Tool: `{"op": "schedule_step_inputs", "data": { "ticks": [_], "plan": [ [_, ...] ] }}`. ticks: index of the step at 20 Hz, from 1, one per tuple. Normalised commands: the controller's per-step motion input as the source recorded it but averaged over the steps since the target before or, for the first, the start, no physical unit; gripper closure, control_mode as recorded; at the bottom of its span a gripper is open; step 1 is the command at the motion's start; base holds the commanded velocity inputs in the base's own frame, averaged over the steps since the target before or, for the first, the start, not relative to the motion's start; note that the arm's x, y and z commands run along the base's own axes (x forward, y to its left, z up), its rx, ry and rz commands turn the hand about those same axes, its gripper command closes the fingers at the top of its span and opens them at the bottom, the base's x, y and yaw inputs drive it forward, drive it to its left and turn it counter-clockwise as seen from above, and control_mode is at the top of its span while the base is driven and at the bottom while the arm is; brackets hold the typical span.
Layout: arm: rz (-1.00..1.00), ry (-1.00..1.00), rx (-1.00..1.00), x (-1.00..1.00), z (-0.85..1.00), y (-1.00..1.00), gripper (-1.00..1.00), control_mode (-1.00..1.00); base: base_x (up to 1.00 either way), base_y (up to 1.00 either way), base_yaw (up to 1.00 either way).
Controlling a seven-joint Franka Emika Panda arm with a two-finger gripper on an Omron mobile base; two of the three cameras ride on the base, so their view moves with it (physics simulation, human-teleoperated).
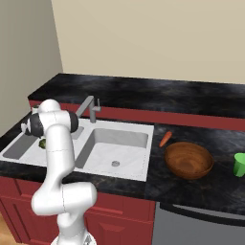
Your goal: Remove the broccoli and carrot from the sink. Then move the bowl and cup from the counter to the sink for washing.
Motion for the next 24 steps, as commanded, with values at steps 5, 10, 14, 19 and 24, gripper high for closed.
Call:
{"op": "schedule_step_inputs", "data": {
  "ticks": [5, 10, 14, 19, 24],
  "plan": [
    [-0.04, 0.0, 0.0, 0.0, -0.09, 0.01, -1.0, -1.0, 0.0, 0.0, 0.0],
    [-0.03, 0.02, 0.0, 0.0, -0.08, 0.03, -1.0, -1.0, 0.0, 0.0, 0.0],
    [-0.02, 0.04, 0.0, -0.03, -0.03, 0.03, -1.0, -1.0, 0.0, 0.0, 0.0],
    [-0.02, 0.04, 0.0, -0.04, -0.03, 0.02, -1.0, -1.0, 0.0, 0.0, 0.0],
    [-0.01, 0.06, 0.0, -0.01, -0.08, 0.0, -1.0, -1.0, 0.0, 0.0, 0.0]
  ]
}}
